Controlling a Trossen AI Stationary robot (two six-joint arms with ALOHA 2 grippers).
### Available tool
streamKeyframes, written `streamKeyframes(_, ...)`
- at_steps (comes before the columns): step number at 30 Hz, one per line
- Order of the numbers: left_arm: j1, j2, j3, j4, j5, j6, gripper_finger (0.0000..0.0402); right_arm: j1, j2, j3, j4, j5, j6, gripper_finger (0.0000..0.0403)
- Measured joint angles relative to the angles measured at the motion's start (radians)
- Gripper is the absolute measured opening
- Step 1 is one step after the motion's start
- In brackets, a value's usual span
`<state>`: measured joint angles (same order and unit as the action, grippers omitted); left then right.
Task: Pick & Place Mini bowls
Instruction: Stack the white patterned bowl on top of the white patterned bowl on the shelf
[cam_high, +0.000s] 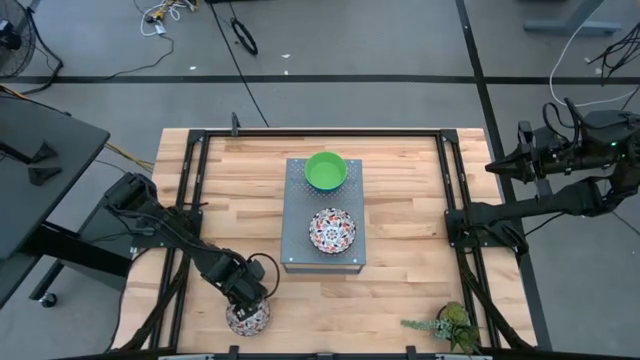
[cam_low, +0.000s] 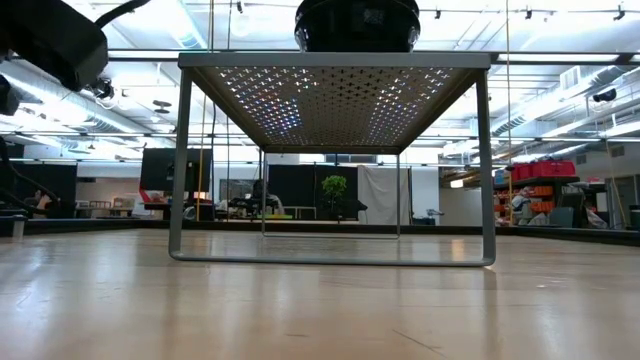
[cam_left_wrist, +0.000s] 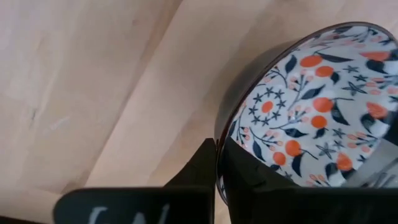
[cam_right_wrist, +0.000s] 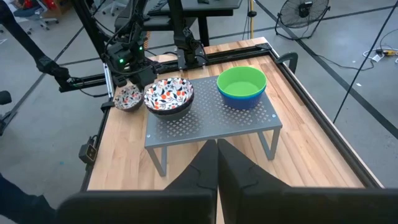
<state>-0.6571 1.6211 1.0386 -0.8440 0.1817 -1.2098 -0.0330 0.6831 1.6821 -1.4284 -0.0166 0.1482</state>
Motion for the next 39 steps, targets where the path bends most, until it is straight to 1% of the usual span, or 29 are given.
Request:
streamKeyframes(6, 0.004, -0.027, 0.038, -0.047, -0.002, -0.002, 0.0009, 0.0, 0.0, 0.0, 0.0, 0.0, 0.0, 0.0003)
streamKeyframes(8, 0.004, -0.045, 0.067, -0.053, -0.002, -0.001, 0.0009, 0.0, 0.0, 0.0, 0.0, 0.0, 0.0, 0.0003)
streamKeyframes(12, 0.004, -0.073, 0.119, -0.115, -0.001, 0.013, 0.0009, 0.0, 0.0, 0.0, 0.0, 0.0, 0.0, 0.0003)
streamKeyframes(16, 0.004, -0.109, 0.196, -0.153, -0.019, 0.021, 0.0009, 0.0, 0.0, 0.0, 0.0, 0.0, 0.0, 0.0003)
streamKeyframes(19, 0.006, -0.124, 0.265, -0.183, -0.065, 0.045, 0.0009, 0.0, 0.0, 0.0, 0.0, 0.0, 0.0, 0.0003)
streamKeyframes(24, 0.042, -0.132, 0.439, -0.287, -0.146, 0.094, 0.0009, 0.0, 0.0, 0.0, 0.0, 0.0, 0.0, 0.0003)
streamKeyframes(31, 0.171, -0.133, 0.659, -0.323, -0.214, 0.238, 0.0009, 0.0, 0.0, 0.0, 0.0, 0.0, 0.0, 0.0003)
streamKeyframes(35, 0.273, -0.132, 0.73, -0.324, -0.208, 0.325, 0.0009, 0.0, 0.0, 0.0, 0.0, 0.0, 0.0, 0.0003)
streamKeyframes(39, 0.384, -0.134, 0.769, -0.294, -0.163, 0.404, 0.0009, 0.0, 0.0, 0.0, 0.0, 0.0, 0.0, 0.0003)
